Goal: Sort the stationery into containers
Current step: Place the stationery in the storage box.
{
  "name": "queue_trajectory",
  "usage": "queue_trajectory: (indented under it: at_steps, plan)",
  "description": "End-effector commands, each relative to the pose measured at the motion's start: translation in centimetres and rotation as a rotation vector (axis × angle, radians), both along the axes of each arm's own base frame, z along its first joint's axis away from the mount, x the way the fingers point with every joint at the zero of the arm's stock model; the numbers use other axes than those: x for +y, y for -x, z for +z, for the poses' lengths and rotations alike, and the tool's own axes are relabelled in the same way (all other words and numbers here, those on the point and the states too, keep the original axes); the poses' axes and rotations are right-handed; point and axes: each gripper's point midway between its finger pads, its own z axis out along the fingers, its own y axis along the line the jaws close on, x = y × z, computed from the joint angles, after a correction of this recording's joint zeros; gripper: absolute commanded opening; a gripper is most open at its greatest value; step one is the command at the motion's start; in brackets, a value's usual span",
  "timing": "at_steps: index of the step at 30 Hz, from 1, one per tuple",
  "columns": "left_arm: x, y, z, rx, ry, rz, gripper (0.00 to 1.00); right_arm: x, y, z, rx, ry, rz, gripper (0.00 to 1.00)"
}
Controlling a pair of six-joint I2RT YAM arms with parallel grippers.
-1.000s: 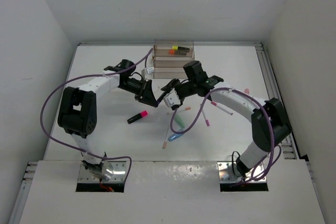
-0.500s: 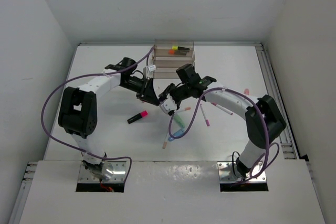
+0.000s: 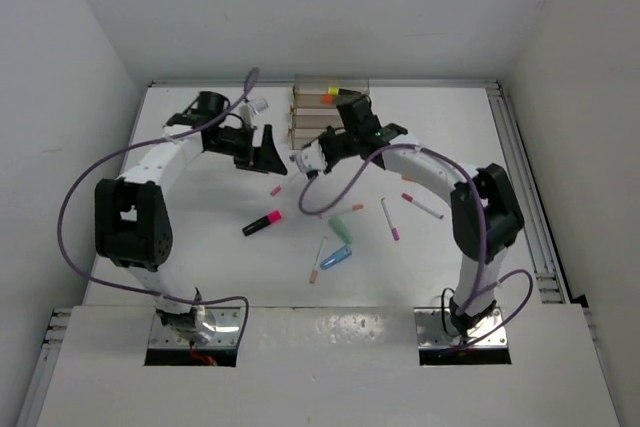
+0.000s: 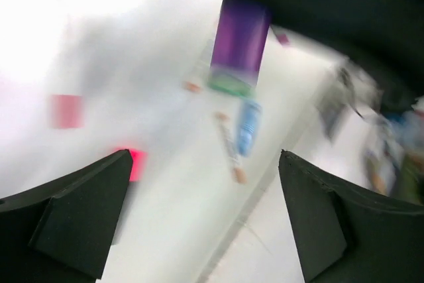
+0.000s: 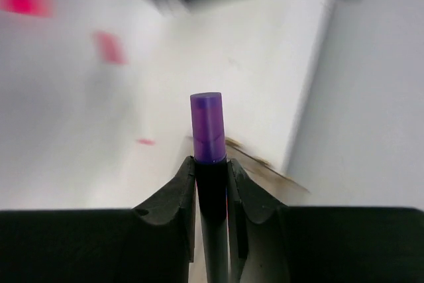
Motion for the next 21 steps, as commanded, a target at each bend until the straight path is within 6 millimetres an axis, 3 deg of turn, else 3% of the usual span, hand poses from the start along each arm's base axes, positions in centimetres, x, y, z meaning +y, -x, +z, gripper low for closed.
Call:
queue_trajectory:
  at_steps: [1,2,3,4,6,10,11,12,13,14,17,21]
  plan:
    - [5.6,-5.7,5.6,-0.308,-0.106,0.218,1.00,-0.1,-10.0,4.7,-0.077,-0.189,-0.228,0.00]
    - [7.3,-6.5,5.6,-0.330,-0.150,0.275,1.00,-0.3,-12.5,6.7,-0.138,-0.230,-0.254,0.00]
    - [8.5,-7.1,5.7,-0.378,-0.199,0.310,1.00,-0.7,-17.0,7.0,-0.232,-0.282,-0.283,0.00]
    - [8.6,-7.0,5.8,-0.380,-0.199,0.310,1.00,-1.4,-17.5,7.0,-0.235,-0.282,-0.296,0.00]
    - [10.6,-7.7,5.2,-0.383,-0.246,0.372,1.00,-1.0,-21.4,6.6,-0.297,-0.318,-0.310,0.00]
    - [11.7,-7.2,3.0,-0.340,-0.257,0.377,1.00,-2.0,-27.9,5.5,-0.418,-0.362,-0.368,0.00]
    - [12.0,-7.3,2.7,-0.328,-0.255,0.385,1.00,-1.9,-28.7,7.5,-0.497,-0.404,-0.359,0.00]
    - [12.2,-7.2,2.5,-0.318,-0.248,0.388,1.00,-2.0,-29.3,6.9,-0.510,-0.407,-0.354,0.00]
    - [12.4,-7.2,2.2,-0.303,-0.247,0.391,1.00,-2.2,-30.1,4.1,-0.487,-0.389,-0.357,0.00]
    - [13.1,-7.5,2.0,-0.298,-0.251,0.408,1.00,-2.1,-30.5,4.3,-0.491,-0.391,-0.358,0.00]
    - [14.3,-7.9,1.5,-0.275,-0.238,0.434,1.00,-2.7,-30.4,1.6,-0.465,-0.361,-0.353,0.00]
    - [14.9,-8.2,0.7,-0.221,-0.185,0.446,1.00,-3.4,-30.5,0.2,-0.450,-0.344,-0.362,0.02]
